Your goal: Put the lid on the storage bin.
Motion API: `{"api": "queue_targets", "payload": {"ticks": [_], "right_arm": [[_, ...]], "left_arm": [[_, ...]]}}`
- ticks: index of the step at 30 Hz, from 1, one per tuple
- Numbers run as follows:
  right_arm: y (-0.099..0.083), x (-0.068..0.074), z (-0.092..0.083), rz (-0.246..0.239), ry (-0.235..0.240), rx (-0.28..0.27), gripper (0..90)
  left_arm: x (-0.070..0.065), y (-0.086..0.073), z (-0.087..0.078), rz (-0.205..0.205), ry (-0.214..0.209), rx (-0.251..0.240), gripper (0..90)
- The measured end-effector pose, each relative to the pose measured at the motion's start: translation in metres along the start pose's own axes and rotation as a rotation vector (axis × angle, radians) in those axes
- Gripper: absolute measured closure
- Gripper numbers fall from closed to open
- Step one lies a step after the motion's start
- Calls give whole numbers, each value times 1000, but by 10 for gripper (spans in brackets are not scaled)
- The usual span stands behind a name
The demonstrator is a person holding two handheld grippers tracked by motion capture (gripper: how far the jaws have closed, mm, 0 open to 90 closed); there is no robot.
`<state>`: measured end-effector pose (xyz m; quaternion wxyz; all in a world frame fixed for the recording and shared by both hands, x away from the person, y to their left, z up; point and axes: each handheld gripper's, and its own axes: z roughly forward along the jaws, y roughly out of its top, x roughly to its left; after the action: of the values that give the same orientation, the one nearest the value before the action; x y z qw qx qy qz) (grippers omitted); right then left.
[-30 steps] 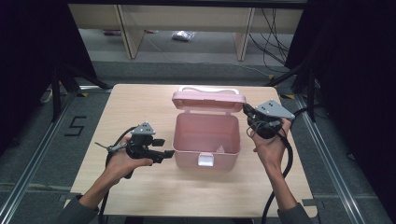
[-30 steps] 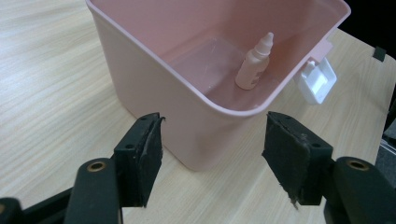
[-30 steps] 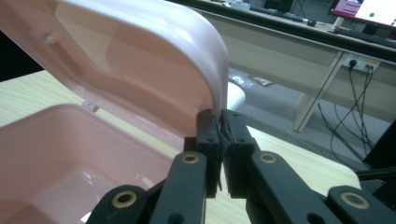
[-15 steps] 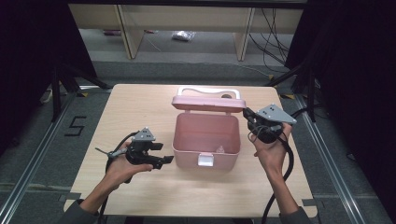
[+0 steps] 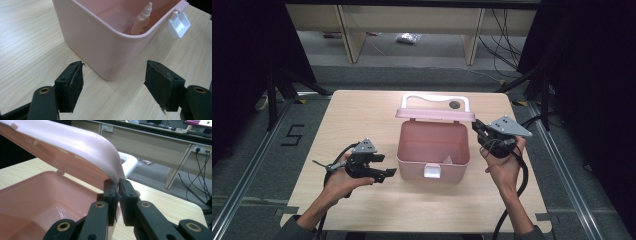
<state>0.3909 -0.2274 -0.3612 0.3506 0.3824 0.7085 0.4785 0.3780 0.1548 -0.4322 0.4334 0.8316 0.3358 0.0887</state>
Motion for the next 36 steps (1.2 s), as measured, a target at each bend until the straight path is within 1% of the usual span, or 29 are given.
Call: {"api": "queue_targets", "payload": {"ticks": [1, 2, 3, 4, 5, 6, 7, 8, 10, 11, 12, 13, 14, 15, 17, 18, 19, 20, 21, 22, 23, 24, 28, 29, 31, 32, 34, 35, 36], "right_arm": [[0, 1, -1, 17, 6, 10, 846], [-1, 2, -2, 19, 16, 10, 844], [-1, 2, -2, 12, 13, -3, 842], [-2, 3, -2, 11, 1, -1, 839], [-3, 4, -3, 14, 12, 11, 836], [-4, 4, -3, 3, 4, 4, 832], [-5, 4, -2, 6, 18, 0, 829], [-6, 4, -3, 4, 11, 3, 827], [-7, 5, -5, 17, 18, 29, 826], [-8, 5, -5, 2, 20, 14, 824], [-9, 5, -5, 0, 18, 7, 822], [-9, 6, -6, 3, 14, 10, 819], [-10, 7, -7, 5, 22, 20, 815], [-11, 8, -8, 23, 24, 34, 814], [-13, 8, -10, 2, 32, 21, 815], [-14, 9, -11, 8, 31, 38, 814], [-14, 10, -12, 14, 31, 34, 814], [-15, 9, -13, 7, 31, 27, 813], [-15, 10, -14, 22, 38, 39, 806], [-15, 11, -15, 35, 46, 50, 799], [-15, 11, -15, 10, 42, 37, 796], [-16, 11, -14, 3, 38, 27, 793], [-17, 11, -16, 4, 44, 41, 778], [-18, 11, -16, -3, 35, 37, 774], [-19, 12, -17, 15, 55, 55, 763], [-19, 11, -18, 7, 53, 46, 760], [-20, 12, -19, 21, 55, 52, 759], [-21, 11, -20, 12, 51, 47, 758], [-22, 11, -21, 9, 62, 52, 758]], "left_arm": [[0, 0, 1, 0, -8, 0, 305], [1, 0, 0, 20, -10, 17, 305], [-1, -1, 1, 1, -8, 1, 305], [-1, -2, 2, 6, -10, 6, 305], [-2, -2, 2, 8, -7, 8, 303], [-1, -3, 1, 26, -11, 25, 301], [-2, -4, 3, 10, -11, 10, 300], [-3, -5, 3, 3, -11, 11, 299], [-2, -7, 1, 18, -11, 22, 293], [-2, -8, 0, 8, -26, 16, 288], [-2, -9, 0, -2, -26, 9, 281], [-2, -9, -1, -8, -44, 3, 278], [-3, -10, -2, -18, -43, -3, 274], [-3, -11, -3, -10, -37, 1, 271], [-3, -14, -3, -18, -36, -1, 269], [-3, -15, -3, -19, -32, -4, 269], [-4, -16, -3, -16, -34, 3, 269], [-4, -17, -2, -21, -42, 4, 269], [-5, -18, -3, -13, -43, 5, 269], [-6, -19, -3, -17, -36, 11, 269], [-6, -20, -4, -13, -36, 12, 269], [-5, -20, -4, -8, -44, 12, 269], [-5, -22, -4, -18, -33, 9, 269], [-5, -22, -4, -16, -34, 13, 269], [-4, -23, -3, -11, -44, 16, 269], [-5, -23, -3, -22, -49, 18, 269], [-6, -24, -3, -21, -52, 11, 269], [-6, -24, -3, -21, -58, 15, 269], [-6, -24, -3, -22, -58, 16, 269]]}}
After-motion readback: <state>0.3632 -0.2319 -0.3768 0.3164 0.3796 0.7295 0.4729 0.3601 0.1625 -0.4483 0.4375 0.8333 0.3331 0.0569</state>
